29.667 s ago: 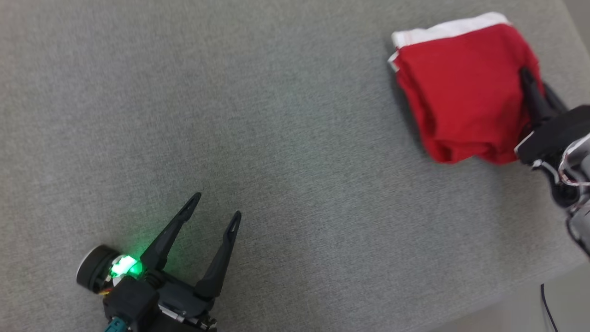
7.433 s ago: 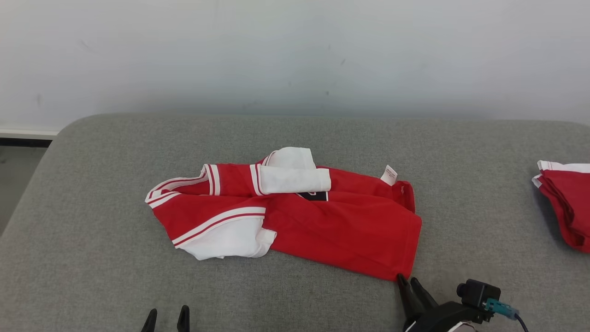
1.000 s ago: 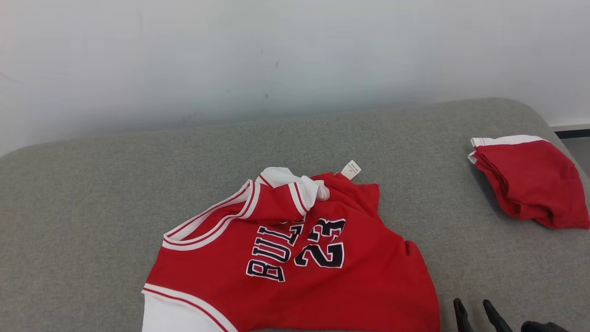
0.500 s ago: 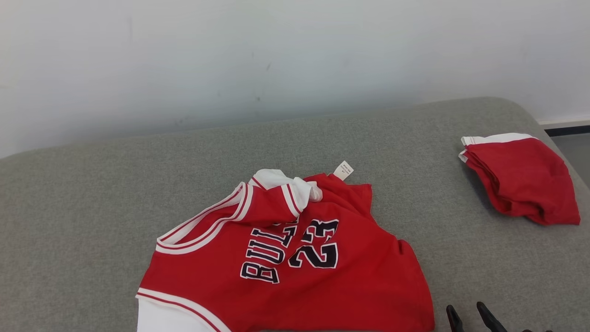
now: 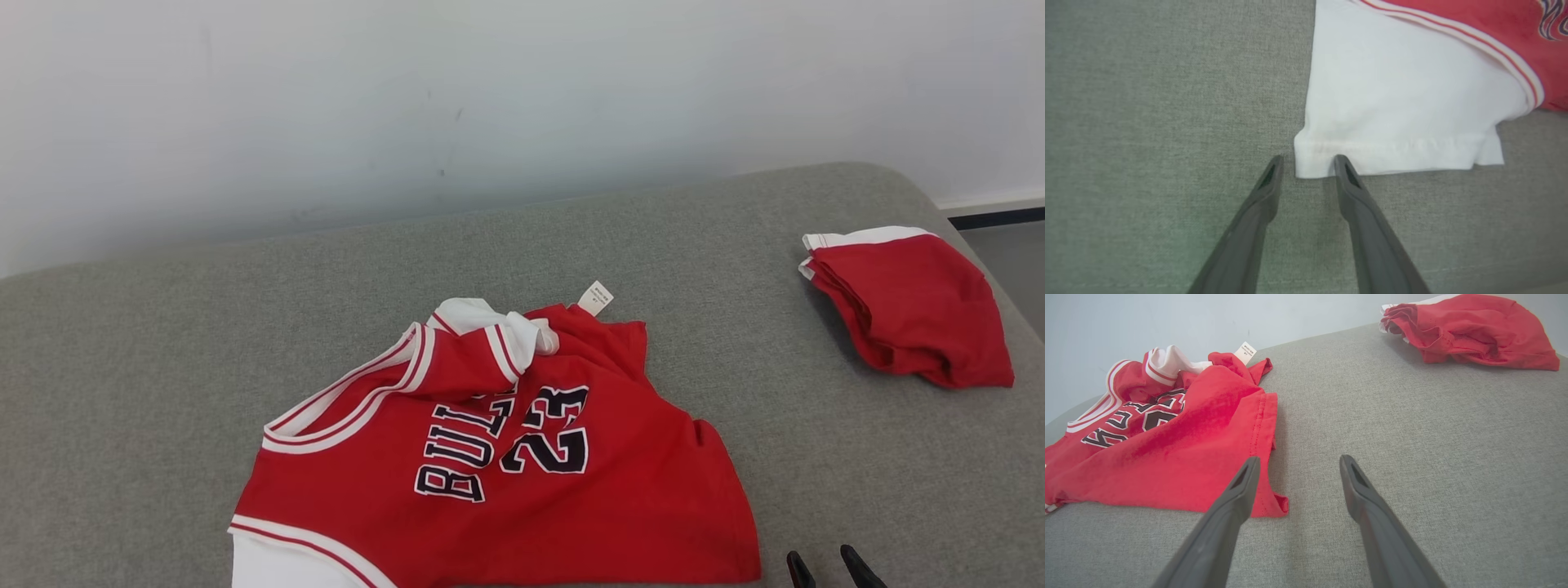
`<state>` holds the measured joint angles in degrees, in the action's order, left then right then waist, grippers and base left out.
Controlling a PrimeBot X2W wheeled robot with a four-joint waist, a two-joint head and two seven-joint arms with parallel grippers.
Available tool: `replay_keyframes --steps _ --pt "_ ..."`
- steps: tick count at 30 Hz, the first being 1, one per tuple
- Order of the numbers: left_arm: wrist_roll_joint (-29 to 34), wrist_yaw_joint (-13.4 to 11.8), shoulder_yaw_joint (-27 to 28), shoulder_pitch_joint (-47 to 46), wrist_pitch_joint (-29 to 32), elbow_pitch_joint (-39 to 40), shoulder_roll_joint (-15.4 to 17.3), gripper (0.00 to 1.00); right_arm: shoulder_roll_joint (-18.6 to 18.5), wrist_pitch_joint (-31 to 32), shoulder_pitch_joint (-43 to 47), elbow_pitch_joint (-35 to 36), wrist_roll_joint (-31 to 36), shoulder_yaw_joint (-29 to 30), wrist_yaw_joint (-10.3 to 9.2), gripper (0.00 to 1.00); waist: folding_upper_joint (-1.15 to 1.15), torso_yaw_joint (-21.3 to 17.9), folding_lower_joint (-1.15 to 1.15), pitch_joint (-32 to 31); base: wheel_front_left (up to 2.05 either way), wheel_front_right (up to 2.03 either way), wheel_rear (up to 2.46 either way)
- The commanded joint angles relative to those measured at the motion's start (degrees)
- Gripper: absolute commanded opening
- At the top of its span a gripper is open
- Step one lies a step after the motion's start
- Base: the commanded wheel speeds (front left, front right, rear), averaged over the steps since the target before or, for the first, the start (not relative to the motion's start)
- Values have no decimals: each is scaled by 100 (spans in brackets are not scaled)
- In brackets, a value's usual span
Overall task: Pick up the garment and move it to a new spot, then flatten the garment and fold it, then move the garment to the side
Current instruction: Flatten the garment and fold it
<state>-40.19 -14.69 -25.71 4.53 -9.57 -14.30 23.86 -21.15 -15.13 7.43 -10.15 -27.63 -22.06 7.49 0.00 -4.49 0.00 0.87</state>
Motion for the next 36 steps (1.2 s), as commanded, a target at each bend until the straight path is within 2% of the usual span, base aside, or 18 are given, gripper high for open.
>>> replay_keyframes --steps 1,2,3,10,15,21,27,28,29,30,31,32,36 --pt "-2 22 -23 -33 -19 -47 -31 24 -29 -4 23 -8 -20 0 0 100 0 2 0 8 0 0 0" --pt "4 34 -25 -60 -46 -62 -33 14 -41 -4 30 -27 -28 -5 0 100 0 6 0 16 0 0 0" --pt "5 46 -37 -85 -38 -79 -36 0 -61 -4 34 -52 -36 -30 0 100 0 18 0 22 0 0 0" --pt "50 186 -95 -199 -160 -133 -33 0 -210 -3 -135 -404 -20 -413 0 100 0 119 0 65 0 0 0" --pt "44 235 -78 -238 -221 -80 2 0 -395 -4 -497 -830 433 -902 0 100 0 189 0 123 0 0 0" --pt "43 282 -87 -324 -231 -9 23 0 -432 -3 -914 -1393 596 -1265 0 100 0 248 0 185 0 0 0" --pt "28 287 -89 -328 -254 65 33 0 -389 -3 -1162 -1713 489 -1468 0 100 0 275 0 207 0 0 0" --pt "28 284 -87 -328 -256 72 37 0 -376 -3 -1191 -1718 476 -1475 0 87 0 277 0 204 0 0 0" --pt "27 279 -83 -325 -264 82 41 0 -381 -3 -1212 -1726 476 -1498 0 65 0 277 0 200 0 0 0" --pt "27 272 -78 -321 -264 92 43 0 -391 -3 -1227 -1733 486 -1519 0 52 0 276 0 195 0 0 0" --pt "26 264 -75 -309 -271 99 46 0 -395 -3 -1235 -1736 476 -1535 0 31 0 272 0 191 0 0 0" --pt "24 260 -73 -293 -279 105 48 0 -402 -3 -1234 -1728 461 -1565 0 0 0 268 0 185 0 0 0" --pt "15 279 -27 -282 -333 206 53 0 -469 -4 -1195 -1659 340 -1612 0 0 0 240 0 164 0 0 0"
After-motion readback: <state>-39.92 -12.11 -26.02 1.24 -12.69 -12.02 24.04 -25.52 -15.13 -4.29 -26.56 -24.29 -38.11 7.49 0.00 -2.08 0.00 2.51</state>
